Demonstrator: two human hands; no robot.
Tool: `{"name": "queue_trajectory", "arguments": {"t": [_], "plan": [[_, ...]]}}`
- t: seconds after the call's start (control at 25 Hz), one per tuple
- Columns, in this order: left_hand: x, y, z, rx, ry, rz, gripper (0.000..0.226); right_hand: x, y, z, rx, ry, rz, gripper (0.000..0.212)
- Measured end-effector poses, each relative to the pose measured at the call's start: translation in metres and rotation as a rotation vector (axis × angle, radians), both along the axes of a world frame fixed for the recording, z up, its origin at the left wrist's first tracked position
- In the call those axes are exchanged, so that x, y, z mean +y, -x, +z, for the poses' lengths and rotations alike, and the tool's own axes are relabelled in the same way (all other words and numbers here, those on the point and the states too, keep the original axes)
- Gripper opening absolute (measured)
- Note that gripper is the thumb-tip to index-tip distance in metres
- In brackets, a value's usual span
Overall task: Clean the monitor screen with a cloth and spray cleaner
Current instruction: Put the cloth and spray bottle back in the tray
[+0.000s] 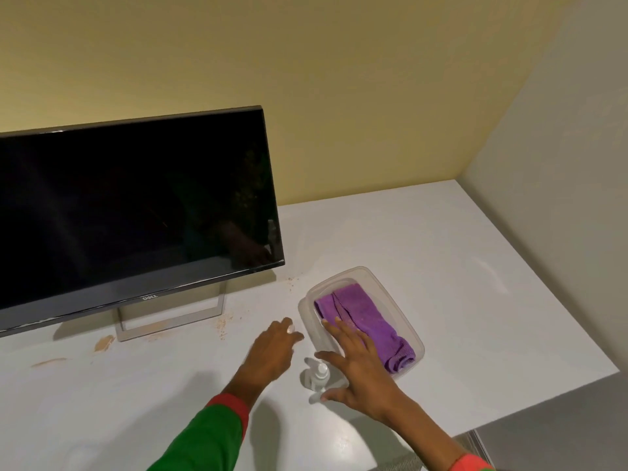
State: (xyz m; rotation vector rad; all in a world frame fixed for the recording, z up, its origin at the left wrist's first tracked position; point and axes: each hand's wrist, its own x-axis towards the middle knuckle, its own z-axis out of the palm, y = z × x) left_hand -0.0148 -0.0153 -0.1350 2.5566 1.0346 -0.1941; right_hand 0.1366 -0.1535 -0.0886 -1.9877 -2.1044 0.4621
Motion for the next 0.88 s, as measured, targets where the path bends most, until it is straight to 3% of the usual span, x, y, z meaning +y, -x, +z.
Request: {"name": "queue_trajectory", "arguments": {"t": [0.12,0.24,0.32,0.44,0.48,0.64,0.88], "plan": [[-0.007,0.005,-0.008,0.006,-0.051,-0.002,0.033,0.006,0.005,-0.008,-0.003,-0.036,-0.026,0.049],[-0.002,0.001,0.014,-0.162,0.021,0.191,0.024,0.005,0.005,-0.009,0.060,-0.031,-0.045,0.043],[0.006,-0.004,0.040,-0.361,0.171,0.342,0.025,0.007,0.005,0.000,0.260,-0.024,-0.114,0.045],[0.020,-0.014,0.088,-0.723,0.508,0.572,0.017,0.020,0.002,0.031,0.713,-0.063,-0.289,0.037],[0.023,-0.017,0.104,-0.842,0.631,0.630,0.017,0.027,-0.002,0.041,0.769,-0.101,-0.334,0.036],[0.034,-0.027,0.151,-1.155,0.922,0.642,0.018,0.051,-0.012,0.076,0.766,-0.243,-0.342,0.043],[0.042,-0.029,0.178,-1.374,1.166,0.763,0.031,0.058,0.003,0.092,0.635,-0.340,-0.283,0.050]]}}
